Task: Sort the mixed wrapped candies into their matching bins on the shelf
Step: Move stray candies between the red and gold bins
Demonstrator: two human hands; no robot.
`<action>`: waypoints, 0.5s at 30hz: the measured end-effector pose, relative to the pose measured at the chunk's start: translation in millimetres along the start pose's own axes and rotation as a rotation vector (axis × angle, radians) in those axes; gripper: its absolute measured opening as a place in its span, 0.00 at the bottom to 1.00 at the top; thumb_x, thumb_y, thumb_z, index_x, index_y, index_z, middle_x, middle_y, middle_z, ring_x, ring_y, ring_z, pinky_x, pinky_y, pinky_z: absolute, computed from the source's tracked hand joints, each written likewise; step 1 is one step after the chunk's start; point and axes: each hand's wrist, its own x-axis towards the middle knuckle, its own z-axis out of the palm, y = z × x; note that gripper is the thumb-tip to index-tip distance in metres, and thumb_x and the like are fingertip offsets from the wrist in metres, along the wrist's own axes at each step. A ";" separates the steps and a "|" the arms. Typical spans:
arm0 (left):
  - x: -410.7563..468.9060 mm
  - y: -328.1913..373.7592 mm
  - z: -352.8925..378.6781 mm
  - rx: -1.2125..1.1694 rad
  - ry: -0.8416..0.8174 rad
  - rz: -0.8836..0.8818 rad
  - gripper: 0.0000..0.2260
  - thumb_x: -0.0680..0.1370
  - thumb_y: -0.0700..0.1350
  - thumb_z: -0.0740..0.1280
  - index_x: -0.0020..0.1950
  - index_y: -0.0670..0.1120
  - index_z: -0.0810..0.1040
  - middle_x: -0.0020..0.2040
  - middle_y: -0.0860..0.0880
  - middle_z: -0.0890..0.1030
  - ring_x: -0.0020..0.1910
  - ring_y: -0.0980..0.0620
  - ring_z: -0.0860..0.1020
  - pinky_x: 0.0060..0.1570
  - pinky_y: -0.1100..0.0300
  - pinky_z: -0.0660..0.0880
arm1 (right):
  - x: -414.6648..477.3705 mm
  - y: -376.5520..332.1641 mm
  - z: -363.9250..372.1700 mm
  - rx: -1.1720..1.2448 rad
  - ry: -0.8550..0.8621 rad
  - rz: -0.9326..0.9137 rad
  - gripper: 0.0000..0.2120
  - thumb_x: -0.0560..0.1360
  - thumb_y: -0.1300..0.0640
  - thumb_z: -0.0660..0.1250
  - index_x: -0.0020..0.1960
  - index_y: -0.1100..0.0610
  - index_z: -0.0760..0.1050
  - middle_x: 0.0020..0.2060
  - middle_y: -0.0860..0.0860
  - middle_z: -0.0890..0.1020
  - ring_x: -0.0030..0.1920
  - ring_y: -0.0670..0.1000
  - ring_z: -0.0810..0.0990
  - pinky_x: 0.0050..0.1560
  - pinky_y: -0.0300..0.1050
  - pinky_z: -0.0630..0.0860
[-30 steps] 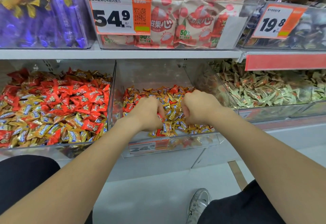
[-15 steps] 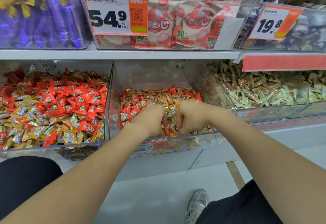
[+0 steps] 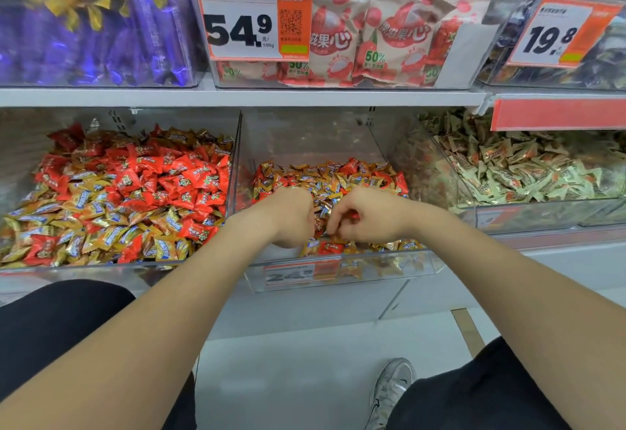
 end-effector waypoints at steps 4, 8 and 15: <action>-1.6 0.0 1.2 0.089 -0.211 -0.075 0.10 0.77 0.45 0.65 0.41 0.40 0.81 0.36 0.44 0.82 0.36 0.44 0.80 0.40 0.51 0.78 | 10.7 -11.7 11.9 -0.253 -0.015 -0.066 0.08 0.73 0.53 0.78 0.52 0.49 0.89 0.29 0.36 0.78 0.34 0.36 0.78 0.47 0.39 0.77; -1.3 3.1 6.9 0.228 -0.243 -0.144 0.09 0.77 0.41 0.67 0.37 0.43 0.73 0.32 0.46 0.73 0.28 0.48 0.69 0.28 0.59 0.67 | 20.3 -15.6 17.4 -0.377 -0.041 -0.039 0.06 0.74 0.55 0.76 0.50 0.52 0.89 0.41 0.41 0.85 0.45 0.46 0.82 0.49 0.45 0.80; 10.7 -1.6 21.4 0.145 0.065 -0.135 0.20 0.71 0.50 0.81 0.37 0.44 0.70 0.35 0.48 0.74 0.35 0.49 0.75 0.33 0.55 0.72 | 19.2 -1.6 11.6 -0.281 -0.028 0.010 0.11 0.76 0.54 0.75 0.36 0.57 0.84 0.28 0.48 0.81 0.29 0.44 0.76 0.46 0.50 0.81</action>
